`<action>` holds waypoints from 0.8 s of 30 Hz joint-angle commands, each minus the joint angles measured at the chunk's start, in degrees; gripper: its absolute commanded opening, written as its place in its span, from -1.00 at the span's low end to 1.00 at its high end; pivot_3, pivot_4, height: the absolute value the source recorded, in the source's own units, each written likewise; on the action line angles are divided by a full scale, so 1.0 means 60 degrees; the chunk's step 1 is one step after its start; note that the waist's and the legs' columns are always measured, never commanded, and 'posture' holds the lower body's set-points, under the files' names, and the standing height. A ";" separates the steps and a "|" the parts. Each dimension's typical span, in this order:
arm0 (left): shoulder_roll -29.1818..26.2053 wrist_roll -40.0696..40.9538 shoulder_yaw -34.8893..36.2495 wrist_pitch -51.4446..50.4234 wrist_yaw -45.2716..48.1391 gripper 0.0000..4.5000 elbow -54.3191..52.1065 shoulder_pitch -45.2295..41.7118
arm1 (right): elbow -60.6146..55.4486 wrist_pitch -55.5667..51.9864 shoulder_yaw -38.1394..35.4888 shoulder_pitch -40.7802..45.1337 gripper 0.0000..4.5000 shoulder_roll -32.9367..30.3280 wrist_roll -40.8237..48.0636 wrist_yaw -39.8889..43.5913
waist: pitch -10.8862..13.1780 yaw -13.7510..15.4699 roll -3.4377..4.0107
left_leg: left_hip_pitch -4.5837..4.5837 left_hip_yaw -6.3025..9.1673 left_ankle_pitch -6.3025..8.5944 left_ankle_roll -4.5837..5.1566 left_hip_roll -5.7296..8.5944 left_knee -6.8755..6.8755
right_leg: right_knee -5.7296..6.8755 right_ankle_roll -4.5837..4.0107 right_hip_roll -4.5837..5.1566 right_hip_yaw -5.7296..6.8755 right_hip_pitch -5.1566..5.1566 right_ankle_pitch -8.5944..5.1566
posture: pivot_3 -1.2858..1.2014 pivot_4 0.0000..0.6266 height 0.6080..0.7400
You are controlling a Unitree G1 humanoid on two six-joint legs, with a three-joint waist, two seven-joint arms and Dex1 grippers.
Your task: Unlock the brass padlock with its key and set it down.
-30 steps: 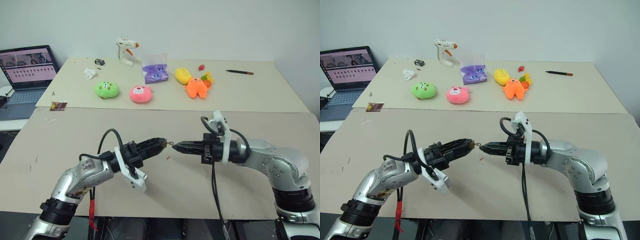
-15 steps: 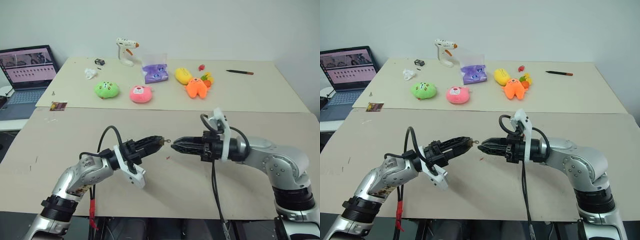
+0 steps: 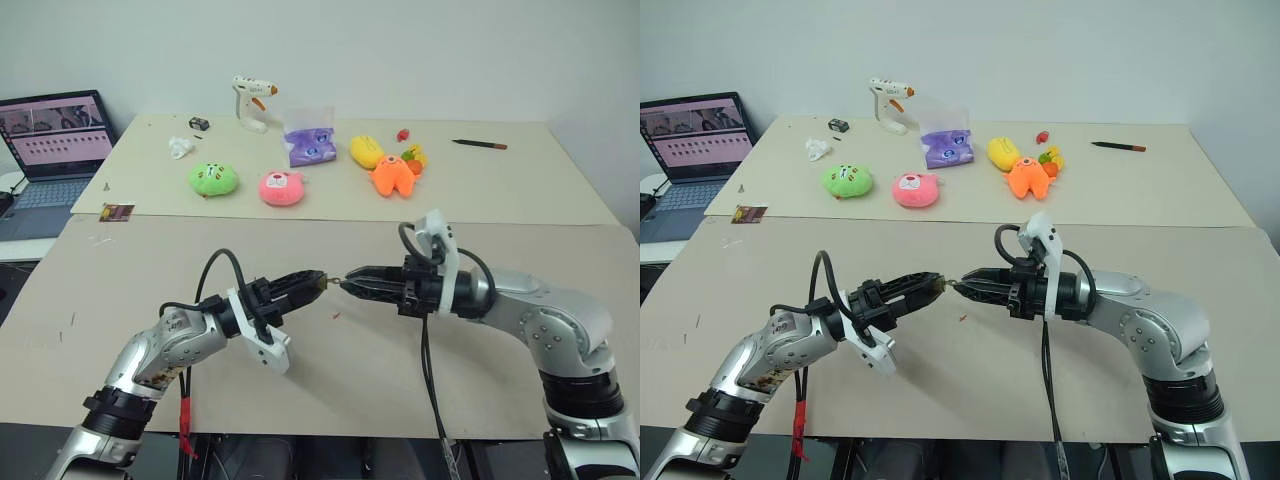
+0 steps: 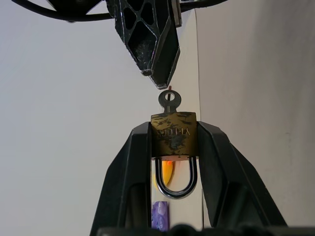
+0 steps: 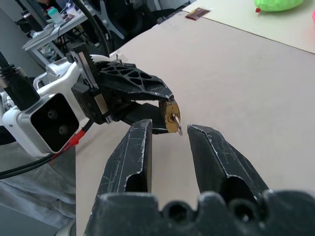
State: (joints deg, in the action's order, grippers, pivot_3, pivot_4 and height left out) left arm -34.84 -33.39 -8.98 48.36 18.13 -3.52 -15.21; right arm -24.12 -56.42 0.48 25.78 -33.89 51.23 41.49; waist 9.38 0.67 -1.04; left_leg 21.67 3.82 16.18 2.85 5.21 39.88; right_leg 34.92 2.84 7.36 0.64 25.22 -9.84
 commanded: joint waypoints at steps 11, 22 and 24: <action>-0.0079 0.0351 -0.0045 0.0240 -0.0206 -0.65 0.0026 -0.0205 | 0.0164 0.0482 0.0257 0.0350 -0.30 0.0382 -0.0455 0.0371 | 0.0000 -0.0002 0.0000 | 0.0001 0.0000 -0.0001 -0.0001 0.0000 -0.0001 | 0.0000 0.0000 0.0000 0.0000 0.0003 0.0000 | 0.03 -0.52 0.99; -0.0006 0.0274 0.0127 0.0359 -0.0542 -0.65 -0.0010 -0.0228 | 0.0256 0.0259 0.0250 0.0429 -0.99 0.0501 -0.0375 0.0353 | 0.0000 -0.0002 0.0001 | 0.0001 0.0000 -0.0001 -0.0001 0.0000 -0.0002 | 0.0001 0.0000 0.0000 -0.0001 0.0004 0.0000 | 0.03 -0.52 0.99; 0.0005 0.0073 0.0225 0.0523 -0.0775 -0.65 -0.0086 -0.0325 | 0.0265 0.0112 0.0256 0.0408 -0.99 0.0545 -0.0288 0.0286 | 0.0000 -0.0005 0.0001 | 0.0001 0.0000 -0.0001 -0.0001 0.0001 -0.0003 | 0.0001 0.0000 0.0000 -0.0001 0.0004 0.0000 | 0.03 -0.52 0.99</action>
State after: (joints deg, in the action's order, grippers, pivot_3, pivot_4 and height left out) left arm -35.03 -33.21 -9.49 50.13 16.15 -2.42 -15.67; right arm -21.33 -55.14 2.14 27.77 -31.06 48.05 43.20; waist 9.38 0.64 -1.04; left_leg 21.67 3.82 16.17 2.84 5.21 39.87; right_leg 34.93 2.84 7.36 0.64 25.24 -9.84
